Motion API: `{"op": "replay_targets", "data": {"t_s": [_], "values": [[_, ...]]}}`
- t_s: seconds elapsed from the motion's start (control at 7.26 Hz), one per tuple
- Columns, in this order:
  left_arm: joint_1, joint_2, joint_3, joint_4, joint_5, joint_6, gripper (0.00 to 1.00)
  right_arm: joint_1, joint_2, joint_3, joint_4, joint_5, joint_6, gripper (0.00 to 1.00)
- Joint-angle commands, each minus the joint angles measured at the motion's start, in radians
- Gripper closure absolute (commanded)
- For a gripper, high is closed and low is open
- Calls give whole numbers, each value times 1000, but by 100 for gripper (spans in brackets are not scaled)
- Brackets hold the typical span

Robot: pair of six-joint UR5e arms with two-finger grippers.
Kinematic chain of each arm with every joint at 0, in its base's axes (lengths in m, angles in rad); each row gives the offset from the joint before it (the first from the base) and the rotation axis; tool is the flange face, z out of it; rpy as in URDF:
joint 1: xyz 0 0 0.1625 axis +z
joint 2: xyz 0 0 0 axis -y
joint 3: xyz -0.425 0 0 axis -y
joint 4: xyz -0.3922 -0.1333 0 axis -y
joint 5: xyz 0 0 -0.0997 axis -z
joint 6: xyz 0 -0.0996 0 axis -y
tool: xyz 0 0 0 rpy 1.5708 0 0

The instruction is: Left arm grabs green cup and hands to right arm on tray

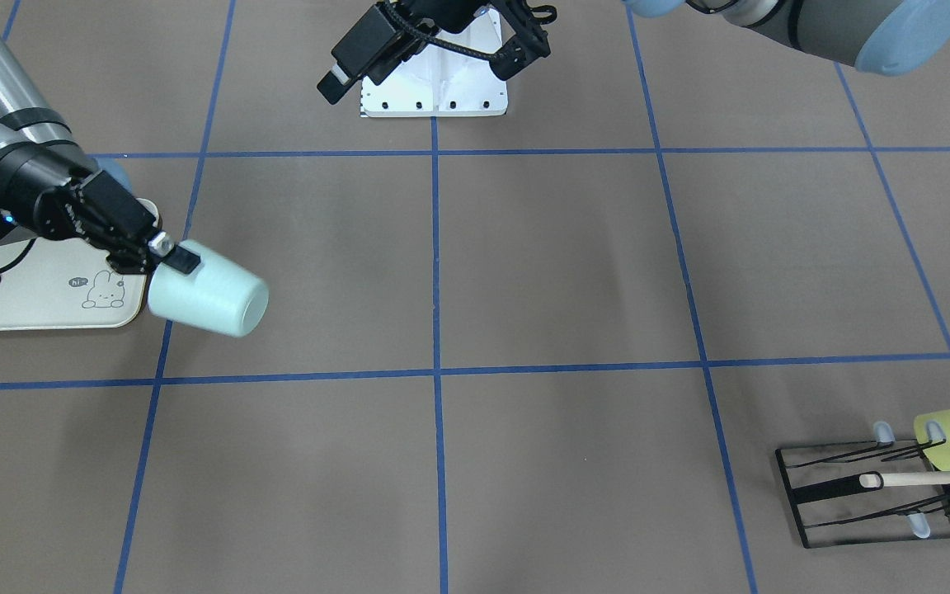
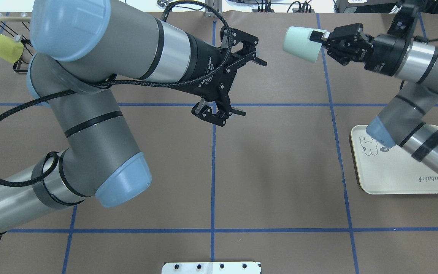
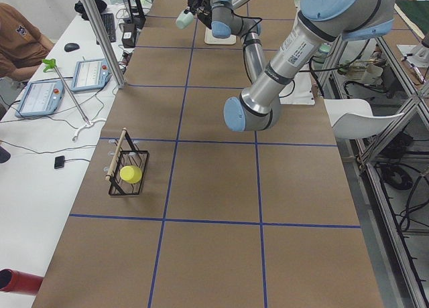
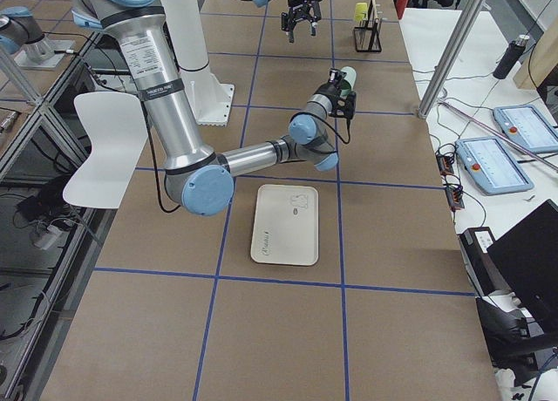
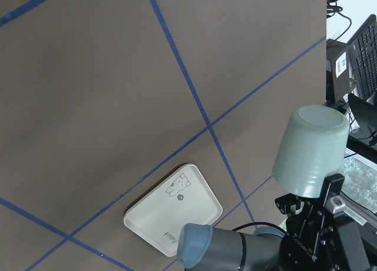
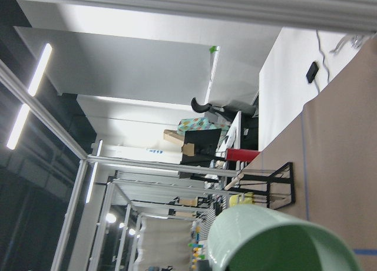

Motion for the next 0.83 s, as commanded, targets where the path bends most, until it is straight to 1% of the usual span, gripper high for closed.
{"op": "replay_targets", "data": {"t_s": [0.0, 0.14, 0.28, 0.41, 0.55, 0.69], "values": [[-20, 32, 3, 10, 4, 188, 0, 103, 5, 23, -328, 204, -306, 100], [-47, 62, 0, 10, 3, 300, 0, 156, -7, 48, -472, 231, -387, 100], [-86, 98, -5, 36, 6, 386, 0, 167, -28, 69, -593, 234, -526, 100], [-127, 104, -35, 135, 7, 517, 0, 176, -59, 90, -699, 233, -642, 100], [-143, 109, -108, 267, 16, 699, 0, 179, -93, 106, -769, 219, -745, 100], [-153, 142, -179, 379, 95, 855, 0, 173, -126, 109, -833, 184, -855, 100]]}}
